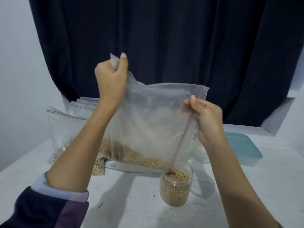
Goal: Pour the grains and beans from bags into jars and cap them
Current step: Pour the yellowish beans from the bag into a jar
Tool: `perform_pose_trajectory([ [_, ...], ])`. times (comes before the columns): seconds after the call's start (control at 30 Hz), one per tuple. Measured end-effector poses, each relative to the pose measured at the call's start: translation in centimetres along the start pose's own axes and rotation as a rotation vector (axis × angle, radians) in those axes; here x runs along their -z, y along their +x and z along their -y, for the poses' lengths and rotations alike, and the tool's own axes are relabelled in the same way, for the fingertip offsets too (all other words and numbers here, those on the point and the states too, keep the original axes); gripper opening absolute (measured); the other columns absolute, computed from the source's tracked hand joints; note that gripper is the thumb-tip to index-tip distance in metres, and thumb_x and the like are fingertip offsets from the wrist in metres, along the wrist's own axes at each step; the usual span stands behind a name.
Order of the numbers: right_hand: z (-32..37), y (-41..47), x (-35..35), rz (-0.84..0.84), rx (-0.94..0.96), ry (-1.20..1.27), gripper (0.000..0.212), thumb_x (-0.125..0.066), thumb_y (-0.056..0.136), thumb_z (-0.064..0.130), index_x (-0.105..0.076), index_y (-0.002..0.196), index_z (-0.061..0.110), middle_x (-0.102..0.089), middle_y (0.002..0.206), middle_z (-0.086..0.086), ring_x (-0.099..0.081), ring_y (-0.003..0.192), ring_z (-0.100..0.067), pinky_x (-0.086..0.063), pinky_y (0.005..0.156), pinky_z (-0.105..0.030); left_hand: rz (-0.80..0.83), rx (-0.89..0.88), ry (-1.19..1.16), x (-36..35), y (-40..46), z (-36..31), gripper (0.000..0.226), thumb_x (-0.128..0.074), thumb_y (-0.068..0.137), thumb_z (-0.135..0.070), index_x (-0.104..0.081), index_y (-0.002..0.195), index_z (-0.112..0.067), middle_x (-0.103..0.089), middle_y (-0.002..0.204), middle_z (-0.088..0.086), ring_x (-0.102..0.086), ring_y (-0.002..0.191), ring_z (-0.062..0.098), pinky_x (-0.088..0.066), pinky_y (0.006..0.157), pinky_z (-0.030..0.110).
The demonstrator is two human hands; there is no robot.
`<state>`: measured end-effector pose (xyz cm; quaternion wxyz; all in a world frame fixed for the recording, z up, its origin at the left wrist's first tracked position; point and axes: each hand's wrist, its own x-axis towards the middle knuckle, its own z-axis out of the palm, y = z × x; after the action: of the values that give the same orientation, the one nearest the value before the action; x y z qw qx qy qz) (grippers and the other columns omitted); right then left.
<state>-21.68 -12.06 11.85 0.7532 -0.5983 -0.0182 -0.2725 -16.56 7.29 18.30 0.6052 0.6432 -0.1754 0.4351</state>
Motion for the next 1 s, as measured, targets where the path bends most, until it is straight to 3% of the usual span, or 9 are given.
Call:
perform_pose_trajectory([
  [0.73, 0.28, -0.05, -0.17, 0.037, 0.042, -0.074, 0.022, -0.058, 0.094, 0.014, -0.070, 0.076, 0.010, -0.072, 0.070, 0.006, -0.065, 0.067, -0.003, -0.052, 0.084, -0.023, -0.020, -0.002, 0.005, 0.30, 0.34, 0.20, 0.055, -0.053, 0.093, -0.018, -0.021, 0.048, -0.019, -0.023, 0.035, -0.014, -0.021, 0.038, 0.004, -0.020, 0.046, 0.027],
  [1.0, 0.01, -0.41, -0.22, 0.005, 0.058, -0.038, 0.022, -0.059, 0.093, 0.013, -0.071, 0.075, 0.010, -0.072, 0.071, 0.004, -0.065, 0.068, -0.005, -0.053, 0.082, -0.022, -0.044, -0.041, -0.019, 0.36, 0.17, -0.09, 0.056, -0.054, 0.093, -0.019, -0.020, 0.048, -0.019, -0.022, 0.037, -0.013, -0.020, 0.039, 0.005, -0.017, 0.045, 0.020],
])
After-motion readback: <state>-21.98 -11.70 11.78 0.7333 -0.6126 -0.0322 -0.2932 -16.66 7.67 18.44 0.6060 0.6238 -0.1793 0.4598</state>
